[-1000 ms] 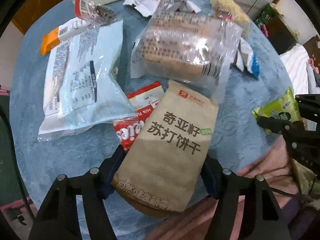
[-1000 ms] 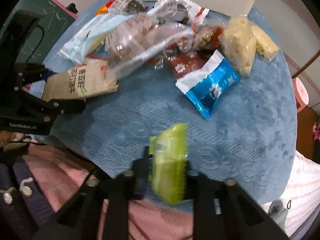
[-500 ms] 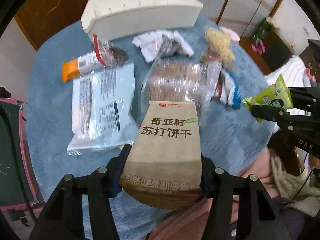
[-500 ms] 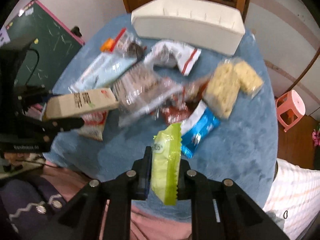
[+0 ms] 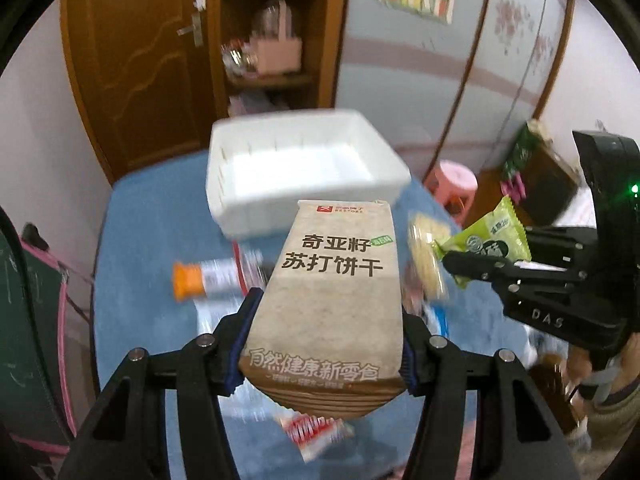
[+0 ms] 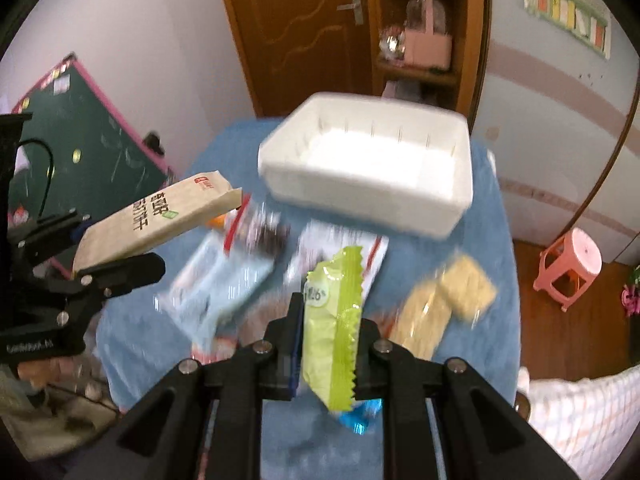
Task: Organize snacks
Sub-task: 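Carry both packs over the white bin and open both tools to drop them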
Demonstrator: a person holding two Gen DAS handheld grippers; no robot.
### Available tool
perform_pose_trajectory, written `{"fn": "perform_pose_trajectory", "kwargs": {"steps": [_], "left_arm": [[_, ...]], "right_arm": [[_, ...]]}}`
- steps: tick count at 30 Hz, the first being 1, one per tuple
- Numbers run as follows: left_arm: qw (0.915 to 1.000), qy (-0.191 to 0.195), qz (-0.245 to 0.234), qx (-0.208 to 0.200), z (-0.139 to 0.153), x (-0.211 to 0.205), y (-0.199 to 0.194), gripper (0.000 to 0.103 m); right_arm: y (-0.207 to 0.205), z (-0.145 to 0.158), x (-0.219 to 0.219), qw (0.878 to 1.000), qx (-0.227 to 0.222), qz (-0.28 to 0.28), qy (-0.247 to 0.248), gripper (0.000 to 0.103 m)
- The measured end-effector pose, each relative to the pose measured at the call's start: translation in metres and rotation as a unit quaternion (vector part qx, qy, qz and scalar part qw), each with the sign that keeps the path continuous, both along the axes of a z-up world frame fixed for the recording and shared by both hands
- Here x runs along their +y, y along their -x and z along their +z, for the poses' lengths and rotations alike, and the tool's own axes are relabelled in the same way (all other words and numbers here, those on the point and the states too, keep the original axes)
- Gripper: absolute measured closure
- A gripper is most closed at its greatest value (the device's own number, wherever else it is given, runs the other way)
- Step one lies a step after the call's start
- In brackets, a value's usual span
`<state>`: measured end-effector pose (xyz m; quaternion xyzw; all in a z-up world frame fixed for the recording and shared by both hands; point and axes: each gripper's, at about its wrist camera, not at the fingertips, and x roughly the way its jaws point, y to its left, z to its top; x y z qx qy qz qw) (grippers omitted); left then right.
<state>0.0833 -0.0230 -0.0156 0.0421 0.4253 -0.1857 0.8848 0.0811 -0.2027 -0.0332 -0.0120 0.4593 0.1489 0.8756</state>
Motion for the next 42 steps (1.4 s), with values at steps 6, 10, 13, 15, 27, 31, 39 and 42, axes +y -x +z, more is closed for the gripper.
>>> {"fn": "perform_pose_trajectory", "kwargs": {"steps": [6, 10, 13, 15, 27, 31, 39, 42], "left_arm": [[0.9986, 0.016, 0.030, -0.041, 0.026, -0.004, -0.059, 0.046], [0.9975, 0.027, 0.055, -0.037, 0.027, -0.008, -0.107, 0.046], [0.9970, 0.023, 0.066, -0.034, 0.015, -0.012, -0.141, 0.046], [0.9967, 0.019, 0.072, -0.031, 0.006, -0.016, -0.161, 0.046], [0.9946, -0.008, 0.103, -0.005, -0.047, -0.039, -0.247, 0.046], [0.9933, -0.014, 0.115, 0.005, -0.063, -0.038, -0.264, 0.033], [0.9924, -0.030, 0.119, 0.011, -0.071, -0.035, -0.270, 0.014], [0.9923, -0.026, 0.121, 0.004, -0.068, -0.035, -0.266, 0.014]], "right_arm": [[-0.064, 0.028, -0.005, 0.998, -0.032, -0.045, -0.018, 0.086], [-0.111, 0.029, -0.011, 0.996, -0.024, -0.073, -0.039, 0.086], [-0.141, 0.021, -0.011, 0.995, -0.016, -0.086, -0.037, 0.086], [-0.160, 0.011, -0.012, 0.995, -0.003, -0.095, -0.035, 0.086], [-0.243, -0.035, -0.012, 0.988, 0.041, -0.151, 0.003, 0.085], [-0.259, -0.047, -0.013, 0.985, 0.060, -0.164, 0.011, 0.060], [-0.261, -0.054, -0.012, 0.984, 0.060, -0.163, 0.021, 0.052], [-0.257, -0.051, -0.012, 0.985, 0.054, -0.164, 0.022, 0.052]]}}
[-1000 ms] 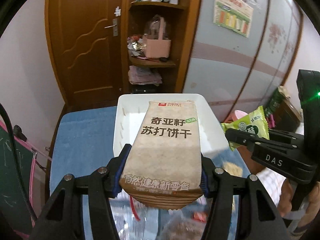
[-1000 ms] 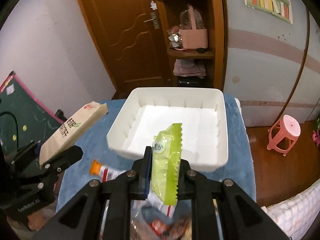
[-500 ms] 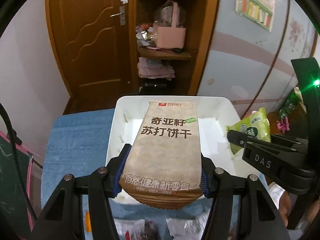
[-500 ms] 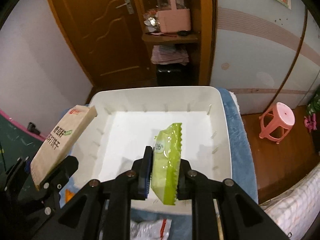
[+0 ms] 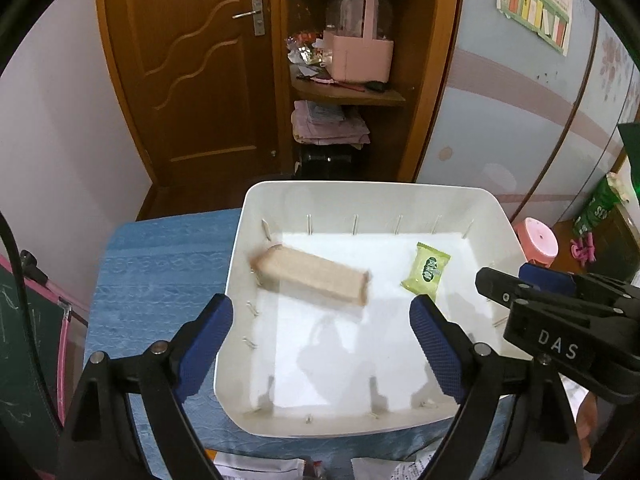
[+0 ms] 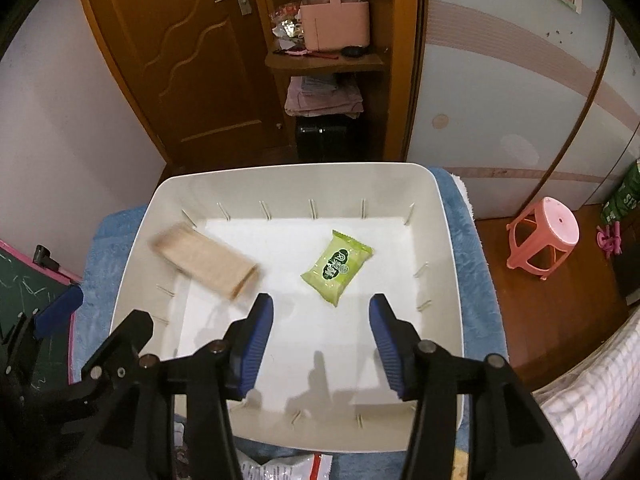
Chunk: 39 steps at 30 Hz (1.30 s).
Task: Organize snacks
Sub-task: 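Carry both packs over the white bin and open both tools to drop them, then withdraw both tools from the bin toward the remaining snacks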
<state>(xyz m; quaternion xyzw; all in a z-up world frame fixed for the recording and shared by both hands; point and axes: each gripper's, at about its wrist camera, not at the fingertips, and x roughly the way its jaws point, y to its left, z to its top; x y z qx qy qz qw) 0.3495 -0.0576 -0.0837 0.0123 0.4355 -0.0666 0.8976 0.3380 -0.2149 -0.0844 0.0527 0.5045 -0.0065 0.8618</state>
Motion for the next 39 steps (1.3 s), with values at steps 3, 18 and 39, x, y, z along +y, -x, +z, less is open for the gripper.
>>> {"fn": "perform_pose_trajectory", "kwargs": {"steps": [3, 18, 39], "left_arm": [[0.9998, 0.017, 0.001, -0.011, 0.007, 0.004, 0.008, 0.014], [0.9964, -0.010, -0.033, -0.077, 0.072, 0.005, 0.082, 0.014], [0.9971, 0.017, -0.037, -0.064, 0.115, 0.074, 0.216, 0.014]], "right_arm": [[0.006, 0.006, -0.003, 1.000, -0.017, -0.010, 0.002, 0.052], [0.066, 0.058, 0.006, 0.997, -0.070, -0.001, 0.012, 0.052], [0.212, 0.097, 0.039, 0.989, -0.120, 0.081, 0.031, 0.037]]}}
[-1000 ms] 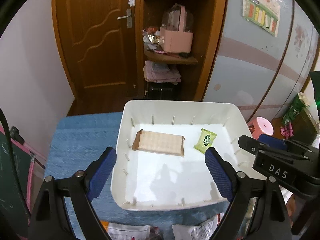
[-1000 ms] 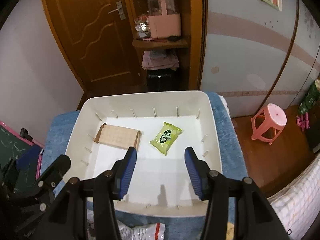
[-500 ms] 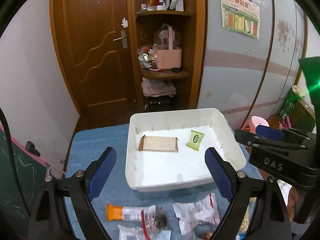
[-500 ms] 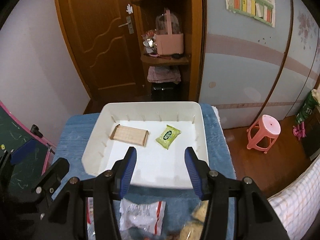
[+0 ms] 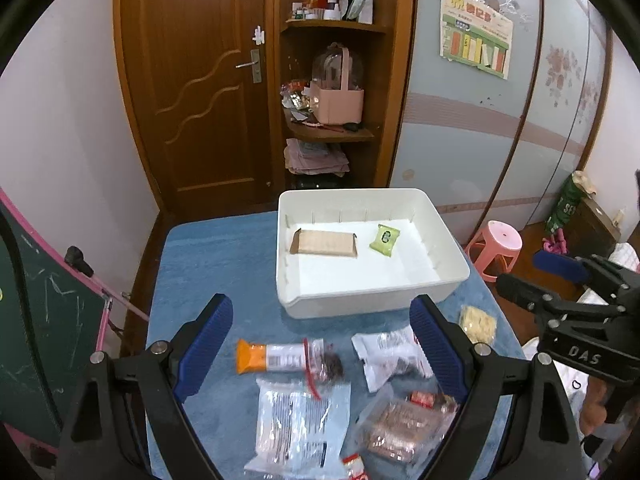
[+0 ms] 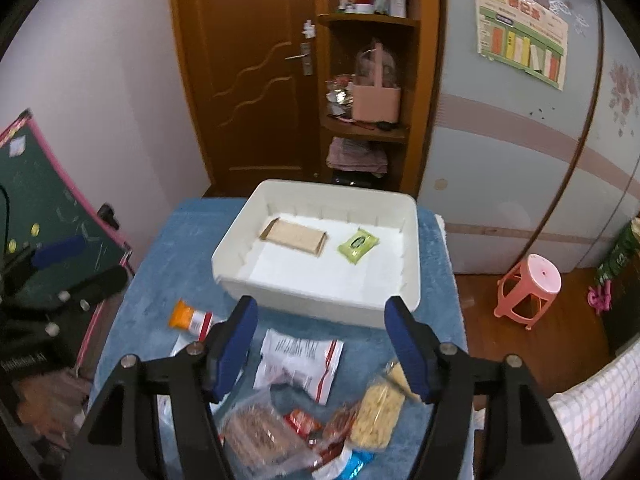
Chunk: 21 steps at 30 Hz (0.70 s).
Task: Organize snacks
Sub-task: 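Withdraw both tools from the bin toward the remaining snacks, then grasp the clear printed bag with the left tool while the right grasps the clear bread bag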
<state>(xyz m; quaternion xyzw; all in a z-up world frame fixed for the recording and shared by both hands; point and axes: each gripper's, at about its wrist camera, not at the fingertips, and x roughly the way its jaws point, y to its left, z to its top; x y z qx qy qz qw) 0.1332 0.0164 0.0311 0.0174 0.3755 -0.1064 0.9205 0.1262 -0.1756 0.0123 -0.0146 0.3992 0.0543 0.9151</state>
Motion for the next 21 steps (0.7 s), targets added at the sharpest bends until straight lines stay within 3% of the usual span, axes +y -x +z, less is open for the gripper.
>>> {"fn": "perform_pose_trajectory", "kwargs": {"steps": [6, 12, 16, 21], "left_arm": [[0.9986, 0.021, 0.013, 0.047, -0.026, 0.024, 0.023, 0.014], [0.9981, -0.024, 0.002, 0.056, -0.075, 0.019, 0.047, 0.014], [0.9961, -0.052, -0.005, 0.071, -0.114, 0.007, 0.053, 0.014], [0.9930, -0.055, -0.013, 0.104, -0.153, -0.001, 0.051, 0.014]], "right_arm": [[0.023, -0.036, 0.002, 1.000, 0.024, 0.001, -0.020, 0.037], [0.041, -0.085, 0.011, 0.997, 0.055, 0.026, -0.043, 0.037], [0.049, -0.118, 0.025, 0.995, 0.078, 0.059, -0.034, 0.037], [0.055, -0.153, 0.045, 0.991, 0.095, 0.089, 0.011, 0.037]]}}
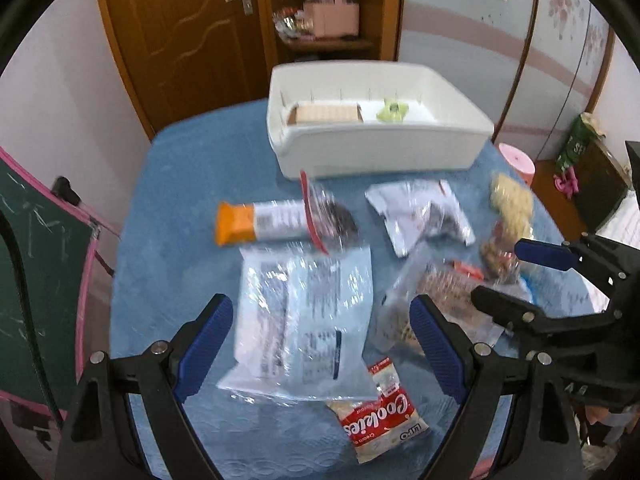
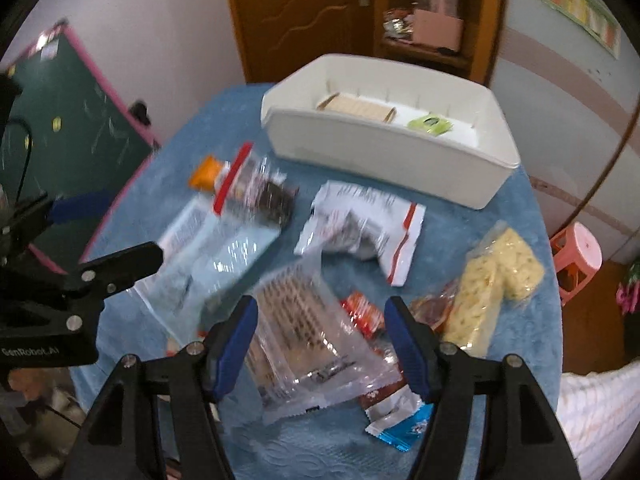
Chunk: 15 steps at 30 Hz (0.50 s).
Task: Organize snacks
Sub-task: 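Grasp the clear printed bag with the left tool while the right grasps the clear bread bag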
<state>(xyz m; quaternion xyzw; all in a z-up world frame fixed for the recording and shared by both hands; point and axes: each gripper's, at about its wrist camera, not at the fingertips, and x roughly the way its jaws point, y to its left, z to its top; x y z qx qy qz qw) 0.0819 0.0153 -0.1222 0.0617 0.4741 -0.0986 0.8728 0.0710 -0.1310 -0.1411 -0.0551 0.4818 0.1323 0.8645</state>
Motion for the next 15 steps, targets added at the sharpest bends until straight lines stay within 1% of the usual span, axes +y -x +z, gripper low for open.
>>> {"fn": "perform_pose_trajectory", "kwargs": {"steps": [4, 8, 9, 11, 13, 15], "left_arm": [[0.9998, -0.006, 0.004, 0.018, -0.020, -0.001, -0.006, 0.014], [0.9992, 0.001, 0.013, 0.039, -0.035, 0.003, -0.016, 0.014], [0.9989, 0.002, 0.016, 0.043, -0.039, 0.005, -0.019, 0.014], [0.9985, 0.002, 0.020, 0.050, -0.044, 0.008, -0.023, 0.014], [0.9979, 0.003, 0.025, 0.060, -0.052, 0.011, -0.028, 0.014], [0.9972, 0.003, 0.029, 0.069, -0.058, 0.013, -0.032, 0.014]], "right_arm": [[0.006, -0.020, 0.012, 0.999, 0.008, 0.035, 0.024, 0.037], [0.009, -0.036, 0.025, 0.997, 0.013, 0.062, 0.049, 0.036], [0.009, -0.038, 0.028, 0.996, 0.007, 0.066, 0.063, 0.034], [0.011, -0.042, 0.033, 0.994, -0.001, 0.080, 0.077, 0.025], [0.013, -0.045, 0.039, 0.992, -0.004, 0.092, 0.089, 0.021], [0.016, -0.051, 0.046, 0.987, -0.015, 0.106, 0.121, 0.019]]}}
